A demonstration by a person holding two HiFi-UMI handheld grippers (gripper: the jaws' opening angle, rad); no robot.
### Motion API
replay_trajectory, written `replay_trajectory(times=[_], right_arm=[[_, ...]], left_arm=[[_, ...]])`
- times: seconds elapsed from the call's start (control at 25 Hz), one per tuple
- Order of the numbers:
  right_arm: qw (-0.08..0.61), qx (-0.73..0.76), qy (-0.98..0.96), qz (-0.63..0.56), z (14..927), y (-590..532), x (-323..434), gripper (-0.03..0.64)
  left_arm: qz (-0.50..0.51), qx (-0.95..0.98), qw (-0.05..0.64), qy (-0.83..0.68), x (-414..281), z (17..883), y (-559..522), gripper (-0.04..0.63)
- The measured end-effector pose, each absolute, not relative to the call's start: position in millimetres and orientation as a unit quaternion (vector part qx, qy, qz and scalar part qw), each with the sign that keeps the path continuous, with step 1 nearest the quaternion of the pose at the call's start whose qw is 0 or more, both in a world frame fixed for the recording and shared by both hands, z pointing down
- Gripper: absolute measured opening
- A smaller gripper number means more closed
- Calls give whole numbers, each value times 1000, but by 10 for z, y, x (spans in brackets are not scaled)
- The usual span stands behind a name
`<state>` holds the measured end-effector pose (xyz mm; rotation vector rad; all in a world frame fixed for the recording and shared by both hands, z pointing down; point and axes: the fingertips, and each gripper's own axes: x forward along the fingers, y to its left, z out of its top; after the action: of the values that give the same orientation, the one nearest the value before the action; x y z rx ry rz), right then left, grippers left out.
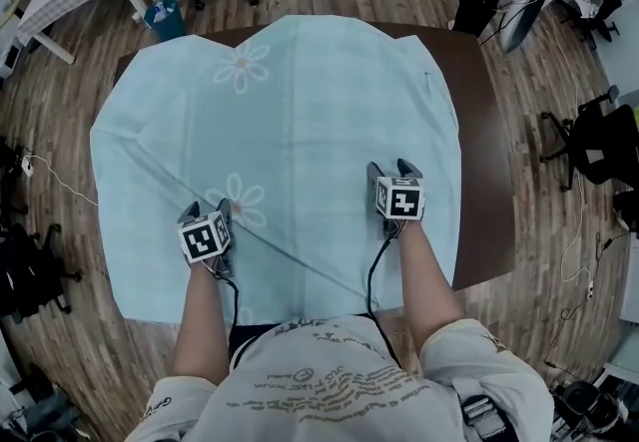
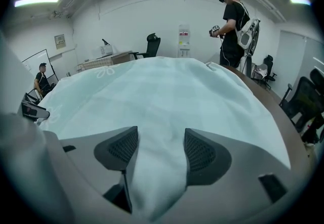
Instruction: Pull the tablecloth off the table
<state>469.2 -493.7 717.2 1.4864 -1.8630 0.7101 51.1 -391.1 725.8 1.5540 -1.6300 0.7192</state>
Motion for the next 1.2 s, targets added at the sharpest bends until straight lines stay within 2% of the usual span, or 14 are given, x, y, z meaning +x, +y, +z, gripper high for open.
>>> replay_trajectory(times=[0.16,0.28,0.32,0.44,0.48,0.72,1.2], right_arm=[[328,564,-704,280,7162,-4958,4705,279],[339,550,-710,281,7168,-4958,4665,226],[345,541,-714,281,7171,-4951,4612,192],[375,517,-721,269,7171,-4931,4414,32],[386,514,-720,261,7171,-4927,4379,20],[371,514,-719,286,7180,-4920,4335,17],[266,535,-767,235,6273,-4393,3767,14]], left_arm=[[284,619,371,-632,554,7230,-3950,300],[284,631,366,-623,621,7230,-3981,243],[283,633,364,-622,620,7228,-3980,231],[279,638,363,-620,599,7208,-3979,181],[277,638,363,-620,606,7206,-3980,163],[277,638,358,-623,605,7153,-3965,16],[225,677,305,-632,646,6349,-3678,10]])
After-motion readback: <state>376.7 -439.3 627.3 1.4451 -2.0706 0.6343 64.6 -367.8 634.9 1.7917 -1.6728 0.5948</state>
